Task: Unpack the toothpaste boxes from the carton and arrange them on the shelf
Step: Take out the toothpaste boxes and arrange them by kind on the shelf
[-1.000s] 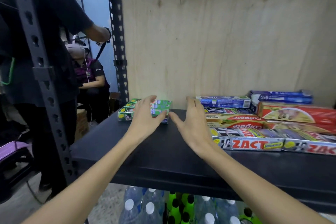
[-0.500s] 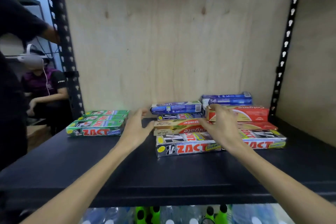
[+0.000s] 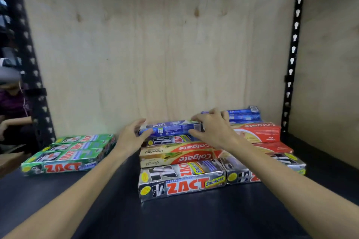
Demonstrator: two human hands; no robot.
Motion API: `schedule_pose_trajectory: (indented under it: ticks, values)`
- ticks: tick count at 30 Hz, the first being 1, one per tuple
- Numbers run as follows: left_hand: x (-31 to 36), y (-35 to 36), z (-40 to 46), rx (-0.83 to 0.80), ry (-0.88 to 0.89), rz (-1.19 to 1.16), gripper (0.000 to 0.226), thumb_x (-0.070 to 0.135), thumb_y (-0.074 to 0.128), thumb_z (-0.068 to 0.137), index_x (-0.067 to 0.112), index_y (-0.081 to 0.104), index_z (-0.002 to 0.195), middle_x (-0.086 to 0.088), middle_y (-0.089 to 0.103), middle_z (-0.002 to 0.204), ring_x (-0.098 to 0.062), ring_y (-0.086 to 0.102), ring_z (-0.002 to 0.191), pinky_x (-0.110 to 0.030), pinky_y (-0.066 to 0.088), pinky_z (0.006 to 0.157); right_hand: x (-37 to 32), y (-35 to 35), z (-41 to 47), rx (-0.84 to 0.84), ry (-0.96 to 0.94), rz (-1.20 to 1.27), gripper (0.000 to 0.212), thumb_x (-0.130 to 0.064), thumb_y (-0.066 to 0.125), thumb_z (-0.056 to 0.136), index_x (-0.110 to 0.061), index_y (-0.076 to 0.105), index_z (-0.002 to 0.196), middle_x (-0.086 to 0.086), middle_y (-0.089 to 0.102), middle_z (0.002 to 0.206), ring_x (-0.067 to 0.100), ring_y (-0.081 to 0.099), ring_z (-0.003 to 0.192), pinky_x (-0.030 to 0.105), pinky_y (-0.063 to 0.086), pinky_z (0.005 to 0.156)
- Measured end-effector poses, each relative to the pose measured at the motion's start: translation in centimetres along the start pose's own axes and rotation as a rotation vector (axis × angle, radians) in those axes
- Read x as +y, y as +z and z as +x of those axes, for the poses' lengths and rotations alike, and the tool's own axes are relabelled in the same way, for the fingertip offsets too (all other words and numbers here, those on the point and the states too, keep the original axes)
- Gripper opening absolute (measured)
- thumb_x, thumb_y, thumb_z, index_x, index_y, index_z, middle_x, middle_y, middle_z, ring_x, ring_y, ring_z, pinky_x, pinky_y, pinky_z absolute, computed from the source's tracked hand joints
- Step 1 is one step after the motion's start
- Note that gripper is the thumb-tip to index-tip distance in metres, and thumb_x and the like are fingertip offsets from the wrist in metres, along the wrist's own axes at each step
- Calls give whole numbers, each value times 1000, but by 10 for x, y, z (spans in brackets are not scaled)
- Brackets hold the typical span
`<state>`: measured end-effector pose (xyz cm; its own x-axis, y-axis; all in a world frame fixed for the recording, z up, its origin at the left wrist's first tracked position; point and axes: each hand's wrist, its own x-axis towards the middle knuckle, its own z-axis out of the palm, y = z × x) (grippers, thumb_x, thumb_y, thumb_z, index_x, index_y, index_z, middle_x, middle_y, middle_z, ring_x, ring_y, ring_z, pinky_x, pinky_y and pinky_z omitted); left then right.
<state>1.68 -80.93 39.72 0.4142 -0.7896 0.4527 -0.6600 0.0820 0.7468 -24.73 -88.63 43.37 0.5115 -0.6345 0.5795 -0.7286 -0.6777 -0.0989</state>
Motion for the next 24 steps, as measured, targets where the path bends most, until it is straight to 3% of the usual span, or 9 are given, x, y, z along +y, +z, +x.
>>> schedule_pose_trajectory:
  ticks: [3, 5, 8, 9, 12, 16, 24]
  values:
    - [-16, 2, 9, -5, -18, -77, 22, 20, 72, 90, 18, 66, 111, -5, 73, 111, -23, 70, 102, -36, 58, 85, -8, 9, 28, -213, -20, -135, 49, -53, 52, 92, -27, 52, 134, 6, 59, 126, 29, 34, 126, 45, 22, 103]
    - [-17, 0, 10, -4, -14, -93, 13, 15, 72, 89, 13, 68, 101, -3, 74, 99, -21, 71, 97, -34, 57, 84, -11, 14, 39, -249, -32, -218, 47, -50, 52, 92, -25, 51, 132, 8, 59, 126, 31, 34, 124, 48, 21, 104]
    - [-13, -4, 7, 9, 39, -66, 8, 15, 70, 91, 22, 67, 89, 7, 72, 91, 2, 69, 84, -14, 53, 76, -11, 17, 41, -207, -56, -322, 45, -49, 53, 93, -23, 53, 130, 10, 58, 126, 32, 36, 122, 47, 23, 104]
    - [-11, -6, 3, 28, 49, -57, 10, 17, 70, 91, 25, 66, 88, 10, 72, 91, 4, 68, 84, -13, 52, 74, -9, 17, 41, -200, -60, -338, 47, -52, 53, 92, -24, 53, 130, 9, 57, 126, 32, 36, 122, 47, 23, 103]
    - [-10, -16, -10, 65, 55, -91, 6, 26, 71, 91, 28, 67, 94, 12, 73, 96, -4, 68, 93, -25, 53, 82, -7, 6, 39, -202, -75, -283, 53, -62, 54, 88, -27, 57, 127, 7, 57, 123, 30, 35, 121, 46, 23, 102]
    - [-1, -32, -47, 85, 76, -203, 12, 25, 72, 90, 25, 68, 101, 13, 73, 103, 0, 67, 97, -23, 51, 87, -11, -13, 13, -190, -166, -187, 51, -67, 56, 84, -35, 59, 124, -3, 56, 119, 22, 32, 121, 42, 21, 99]
    - [5, -55, -108, -102, 27, -296, 26, 31, 74, 87, 25, 66, 111, 7, 71, 117, -8, 65, 113, -26, 48, 98, -9, -45, -43, -302, -84, 63, 48, -75, 55, 79, -48, 54, 119, -16, 55, 102, 17, 32, 113, 38, 19, 92]
